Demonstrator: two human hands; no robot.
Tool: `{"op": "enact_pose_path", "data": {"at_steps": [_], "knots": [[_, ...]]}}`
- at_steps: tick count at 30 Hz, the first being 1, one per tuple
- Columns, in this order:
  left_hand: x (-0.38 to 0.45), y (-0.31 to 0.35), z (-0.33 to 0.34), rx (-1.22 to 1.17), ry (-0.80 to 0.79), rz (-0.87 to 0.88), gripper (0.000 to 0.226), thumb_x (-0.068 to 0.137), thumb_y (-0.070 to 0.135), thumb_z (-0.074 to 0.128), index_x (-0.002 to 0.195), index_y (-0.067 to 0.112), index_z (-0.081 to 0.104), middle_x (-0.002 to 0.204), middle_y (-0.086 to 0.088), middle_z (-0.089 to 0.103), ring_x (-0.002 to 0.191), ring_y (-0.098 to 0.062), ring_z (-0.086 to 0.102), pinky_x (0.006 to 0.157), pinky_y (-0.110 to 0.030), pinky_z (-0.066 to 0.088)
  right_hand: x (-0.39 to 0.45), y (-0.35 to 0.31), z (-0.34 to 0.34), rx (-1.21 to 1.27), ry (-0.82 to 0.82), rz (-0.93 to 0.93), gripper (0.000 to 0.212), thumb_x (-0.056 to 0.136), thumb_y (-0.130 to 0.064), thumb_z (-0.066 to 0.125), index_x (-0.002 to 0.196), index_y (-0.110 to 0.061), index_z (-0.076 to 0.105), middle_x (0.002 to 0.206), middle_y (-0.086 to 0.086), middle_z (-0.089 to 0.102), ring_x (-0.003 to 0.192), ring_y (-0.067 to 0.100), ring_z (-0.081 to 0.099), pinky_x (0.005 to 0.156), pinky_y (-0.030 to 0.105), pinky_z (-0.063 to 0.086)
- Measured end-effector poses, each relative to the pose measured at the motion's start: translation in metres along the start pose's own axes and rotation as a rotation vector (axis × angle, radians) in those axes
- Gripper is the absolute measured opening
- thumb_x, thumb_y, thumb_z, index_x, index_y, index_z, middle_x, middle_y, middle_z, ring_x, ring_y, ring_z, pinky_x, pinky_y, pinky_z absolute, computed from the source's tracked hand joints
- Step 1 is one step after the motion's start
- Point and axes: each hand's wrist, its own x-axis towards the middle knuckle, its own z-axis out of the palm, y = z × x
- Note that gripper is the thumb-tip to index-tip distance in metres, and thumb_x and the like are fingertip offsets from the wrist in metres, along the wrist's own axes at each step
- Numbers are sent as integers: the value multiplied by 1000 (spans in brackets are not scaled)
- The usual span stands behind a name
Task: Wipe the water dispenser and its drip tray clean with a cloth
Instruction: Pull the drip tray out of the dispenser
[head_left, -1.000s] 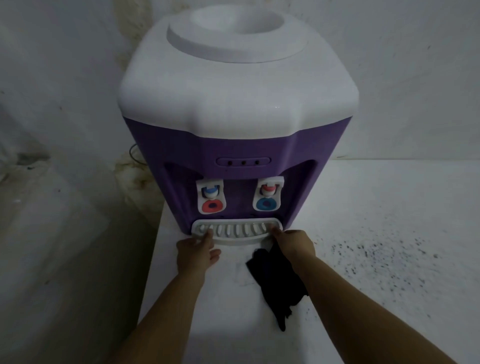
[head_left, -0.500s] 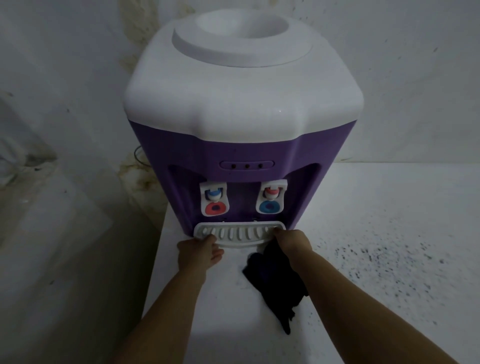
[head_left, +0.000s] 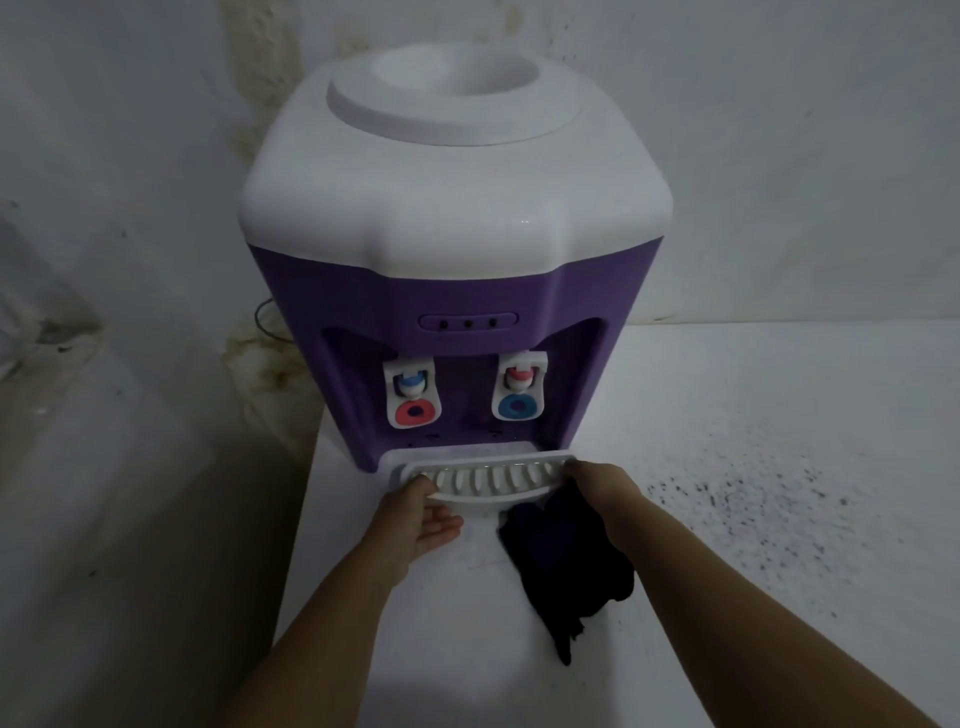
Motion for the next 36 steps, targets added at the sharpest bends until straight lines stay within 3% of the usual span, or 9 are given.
{"op": "enact_pose_path", "data": {"at_steps": [5,8,14,18,24,29,33,36], "knots": [[-16,-11,33,24,-46,24,24,97,12,38,83,4,55,71,-13,50,67,-26,55,64,-34,52,-16,16,-38,120,36,17,32,88,-30,60,94,1,66,83,13,66,73,27,63,55,27,46],[-22,-15,58,62,-72,35,27,97,12,35,79,3,54,67,-12,47,64,-25,53,64,-35,52,-23,27,-64,229,21,34,26,81,-22,63,83,4,70,77,16,71,69,30,66,62,29,52],[-31,-30,108,114,-108,24,29,97,13,35,78,3,54,66,-11,45,63,-25,51,66,-36,51,-14,53,-124,249,142,-26,18,82,-7,57,89,9,59,82,29,59,67,24,53,56,27,40],[-33,-45,152,101,-81,-8,26,97,15,35,80,4,52,66,-12,46,62,-24,52,53,-32,54,11,66,-181,259,248,42,11,79,-10,58,77,0,53,74,13,53,63,24,50,57,28,36],[-40,-73,228,104,-86,-60,28,97,14,33,77,4,51,65,-13,49,61,-25,53,43,-27,53,44,89,-264,122,337,-54,9,79,-12,63,86,-7,64,86,12,64,80,28,60,74,34,53],[-37,-88,263,63,-29,-77,24,95,14,37,79,4,52,67,-14,51,62,-25,54,46,-30,55,60,98,-290,76,251,-176,5,80,-16,71,85,-19,71,86,5,70,81,23,66,75,35,57],[-29,-91,269,89,110,0,21,94,19,49,95,-1,53,71,-18,57,60,-26,58,41,-30,55,66,107,-282,84,236,-220,23,80,-26,72,100,-20,62,93,0,65,84,18,64,70,30,54],[-24,-91,269,145,223,67,28,95,19,51,115,8,34,77,-19,60,57,-27,59,44,-34,57,69,108,-277,125,224,-188,22,81,-22,68,98,-15,56,91,1,61,80,15,59,64,28,50]]}}
